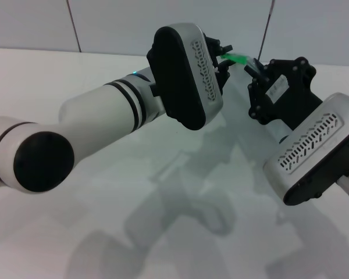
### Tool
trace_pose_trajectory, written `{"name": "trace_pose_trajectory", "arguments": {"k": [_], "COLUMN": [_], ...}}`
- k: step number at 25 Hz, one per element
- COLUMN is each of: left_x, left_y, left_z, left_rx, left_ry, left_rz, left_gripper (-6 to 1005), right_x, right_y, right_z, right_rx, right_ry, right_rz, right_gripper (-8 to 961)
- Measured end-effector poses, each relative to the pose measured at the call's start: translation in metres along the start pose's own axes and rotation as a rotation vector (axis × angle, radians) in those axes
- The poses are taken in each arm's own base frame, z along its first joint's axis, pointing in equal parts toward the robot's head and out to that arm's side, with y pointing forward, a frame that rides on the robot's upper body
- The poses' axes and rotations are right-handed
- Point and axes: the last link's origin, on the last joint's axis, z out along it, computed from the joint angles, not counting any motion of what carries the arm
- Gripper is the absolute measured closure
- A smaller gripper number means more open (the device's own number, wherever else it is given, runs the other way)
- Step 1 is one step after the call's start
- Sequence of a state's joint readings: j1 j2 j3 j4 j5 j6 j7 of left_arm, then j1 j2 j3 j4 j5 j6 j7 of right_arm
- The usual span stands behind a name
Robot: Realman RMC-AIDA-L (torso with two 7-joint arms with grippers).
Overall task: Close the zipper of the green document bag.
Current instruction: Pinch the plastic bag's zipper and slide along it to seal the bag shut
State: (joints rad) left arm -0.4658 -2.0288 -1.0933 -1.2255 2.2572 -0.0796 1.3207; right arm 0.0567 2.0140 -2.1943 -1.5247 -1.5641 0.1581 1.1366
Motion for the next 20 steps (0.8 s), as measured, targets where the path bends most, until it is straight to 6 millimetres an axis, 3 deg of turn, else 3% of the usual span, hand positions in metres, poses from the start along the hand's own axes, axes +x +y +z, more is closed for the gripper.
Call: {"name": "trace_pose_trajectory", "arguments": {"k": [4,20], "left_x": [-0.002,-0.009], "left_y": [0.001,-0.002], "left_z": [0.000,0.000], "left_rx": [-0.001,0.017], "left_ry": [-0.005,-0.021], "left_rz": [0.000,-0.011], "left_gripper": [847,915], "right_x": [-0.001,-0.016], "right_y": [0.003,-0.007], "right_z": [0.000,-0.013], "right_rx": [-0.008,0.022], "right_ry": [-0.003,-0.043], "right_rz": [-0.001,0.020], "right_gripper": [811,804]}}
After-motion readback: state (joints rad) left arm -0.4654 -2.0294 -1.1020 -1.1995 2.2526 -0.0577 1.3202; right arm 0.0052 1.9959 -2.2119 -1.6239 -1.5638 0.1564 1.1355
